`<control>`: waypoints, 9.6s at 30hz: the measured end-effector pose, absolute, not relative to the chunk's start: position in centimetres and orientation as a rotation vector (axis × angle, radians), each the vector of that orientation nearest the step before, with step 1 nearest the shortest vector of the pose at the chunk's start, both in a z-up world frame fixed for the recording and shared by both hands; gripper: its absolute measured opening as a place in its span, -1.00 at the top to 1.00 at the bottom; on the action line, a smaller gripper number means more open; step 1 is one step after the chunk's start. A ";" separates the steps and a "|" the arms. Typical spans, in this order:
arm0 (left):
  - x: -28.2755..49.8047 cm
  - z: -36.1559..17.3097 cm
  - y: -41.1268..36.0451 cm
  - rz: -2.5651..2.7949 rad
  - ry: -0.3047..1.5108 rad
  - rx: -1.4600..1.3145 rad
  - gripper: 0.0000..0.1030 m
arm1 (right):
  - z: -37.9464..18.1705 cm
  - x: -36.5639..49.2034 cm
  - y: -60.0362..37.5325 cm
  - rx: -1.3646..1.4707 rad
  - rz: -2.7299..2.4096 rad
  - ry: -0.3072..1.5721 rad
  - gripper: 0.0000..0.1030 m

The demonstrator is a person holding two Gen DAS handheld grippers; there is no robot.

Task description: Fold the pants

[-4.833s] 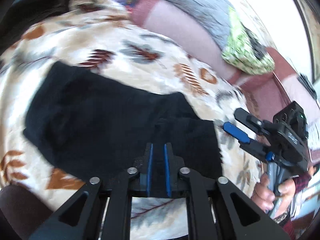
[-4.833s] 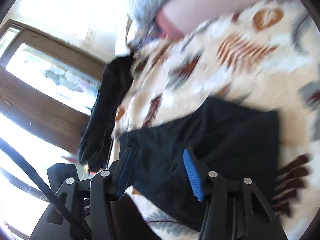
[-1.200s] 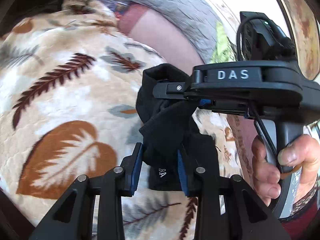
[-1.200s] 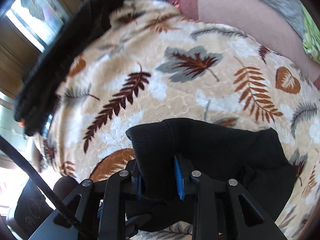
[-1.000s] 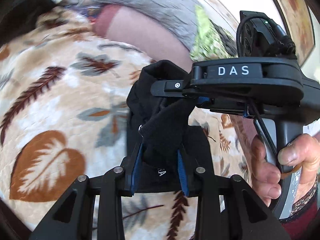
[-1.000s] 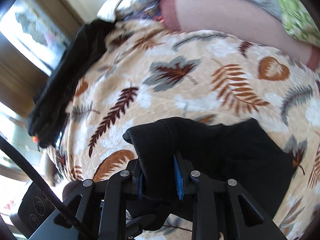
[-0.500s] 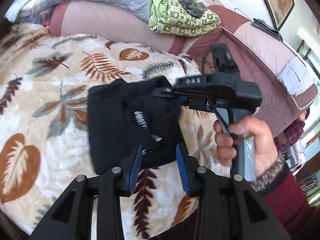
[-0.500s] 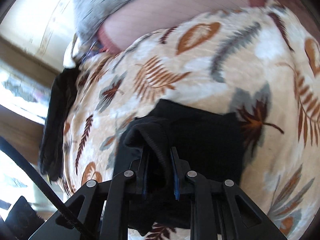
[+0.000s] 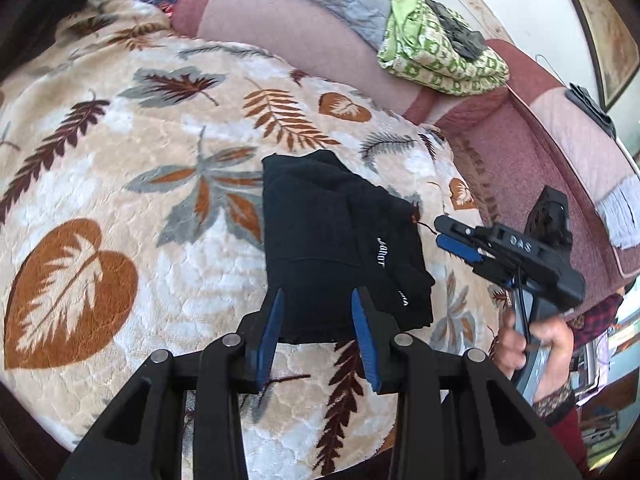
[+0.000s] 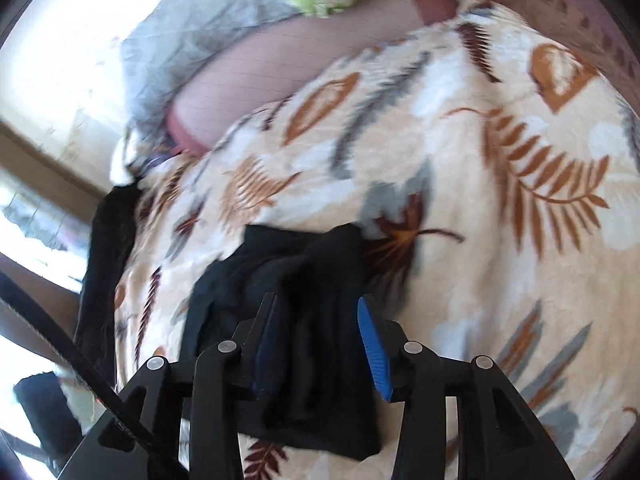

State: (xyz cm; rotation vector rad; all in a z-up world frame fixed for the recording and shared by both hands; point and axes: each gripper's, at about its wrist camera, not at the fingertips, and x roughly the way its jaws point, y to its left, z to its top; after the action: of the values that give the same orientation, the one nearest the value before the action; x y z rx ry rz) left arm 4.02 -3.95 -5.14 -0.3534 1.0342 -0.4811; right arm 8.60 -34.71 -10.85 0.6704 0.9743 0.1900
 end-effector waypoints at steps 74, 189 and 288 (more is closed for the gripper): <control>6.8 -11.5 -8.5 -0.496 1.119 -0.282 -0.13 | -15.7 23.1 -24.9 0.696 0.275 1.144 0.36; 21.2 -10.5 2.0 -0.359 1.137 -0.480 -0.10 | -14.7 29.7 -24.0 0.689 0.233 0.967 -0.04; -0.9 -1.5 1.1 -0.086 0.790 -0.053 -1.00 | -11.2 -1.1 -14.8 0.279 0.004 0.847 -0.61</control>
State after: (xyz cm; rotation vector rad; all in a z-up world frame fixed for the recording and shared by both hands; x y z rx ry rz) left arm -0.95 1.12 -1.47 -0.0528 0.7904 -0.0855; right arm -1.06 -14.84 -11.25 0.2795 0.8466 0.0043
